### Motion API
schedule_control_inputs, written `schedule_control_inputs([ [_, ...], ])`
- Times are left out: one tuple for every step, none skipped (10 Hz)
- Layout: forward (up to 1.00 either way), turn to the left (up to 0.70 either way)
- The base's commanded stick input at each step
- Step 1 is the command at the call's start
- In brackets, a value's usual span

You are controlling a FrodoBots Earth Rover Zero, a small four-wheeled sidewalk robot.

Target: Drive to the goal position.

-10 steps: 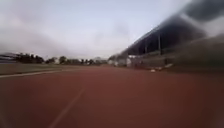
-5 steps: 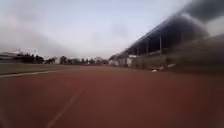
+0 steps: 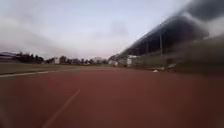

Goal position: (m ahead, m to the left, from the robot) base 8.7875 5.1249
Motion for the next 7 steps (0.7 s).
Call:
schedule_control_inputs([
  [0.70,-0.09],
  [0.70,-0.17],
  [0.70,-0.20],
  [0.70,-0.20],
  [0.70,-0.20],
  [0.70,-0.20],
  [0.70,-0.20],
])
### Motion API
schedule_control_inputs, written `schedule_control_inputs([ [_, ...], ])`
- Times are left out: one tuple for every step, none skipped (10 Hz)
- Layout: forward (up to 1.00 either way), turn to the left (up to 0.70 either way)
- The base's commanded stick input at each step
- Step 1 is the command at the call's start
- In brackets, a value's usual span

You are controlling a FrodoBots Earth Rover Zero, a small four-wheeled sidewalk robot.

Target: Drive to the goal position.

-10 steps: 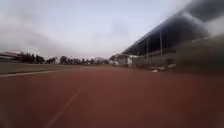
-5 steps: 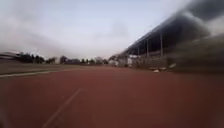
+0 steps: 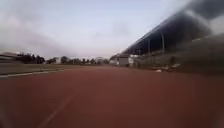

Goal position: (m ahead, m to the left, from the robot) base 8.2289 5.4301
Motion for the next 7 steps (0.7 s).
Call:
schedule_control_inputs([
  [0.70,-0.20],
  [0.70,-0.20],
  [0.70,-0.20],
  [0.70,-0.20],
  [0.70,-0.20],
  [0.70,-0.20],
  [0.70,-0.20],
])
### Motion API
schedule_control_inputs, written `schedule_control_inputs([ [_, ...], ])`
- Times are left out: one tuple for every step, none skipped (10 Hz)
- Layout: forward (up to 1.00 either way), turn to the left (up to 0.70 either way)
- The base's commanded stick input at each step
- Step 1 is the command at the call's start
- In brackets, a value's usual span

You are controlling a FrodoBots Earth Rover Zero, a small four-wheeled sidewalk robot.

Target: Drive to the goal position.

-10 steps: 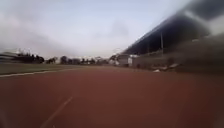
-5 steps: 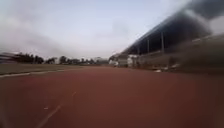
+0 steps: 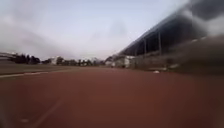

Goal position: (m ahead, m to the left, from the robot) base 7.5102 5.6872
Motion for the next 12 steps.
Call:
schedule_control_inputs([
  [0.70,-0.21],
  [0.70,-0.14],
  [0.70,-0.04],
  [0.70,-0.01],
  [0.70,0.00],
  [0.70,0.00],
  [0.70,0.00],
  [0.70,0.00],
  [0.70,0.00],
  [0.70,0.00],
  [0.70,0.00],
  [0.70,0.00],
])
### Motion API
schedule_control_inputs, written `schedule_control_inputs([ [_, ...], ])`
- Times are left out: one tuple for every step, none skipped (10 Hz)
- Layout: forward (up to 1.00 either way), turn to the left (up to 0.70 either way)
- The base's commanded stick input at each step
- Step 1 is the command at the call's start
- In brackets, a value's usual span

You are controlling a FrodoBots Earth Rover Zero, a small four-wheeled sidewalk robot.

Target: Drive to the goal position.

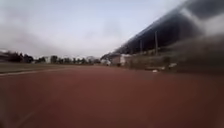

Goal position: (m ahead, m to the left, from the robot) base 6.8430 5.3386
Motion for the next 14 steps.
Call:
schedule_control_inputs([
  [0.70,0.00],
  [0.70,0.00],
  [0.70,0.00],
  [0.70,0.00],
  [0.70,0.00],
  [0.70,0.00],
  [0.70,0.00],
  [0.70,0.00],
  [0.70,0.00],
  [0.70,0.00],
  [0.70,0.00],
  [0.70,0.00],
  [0.70,0.00],
  [0.70,0.00],
])
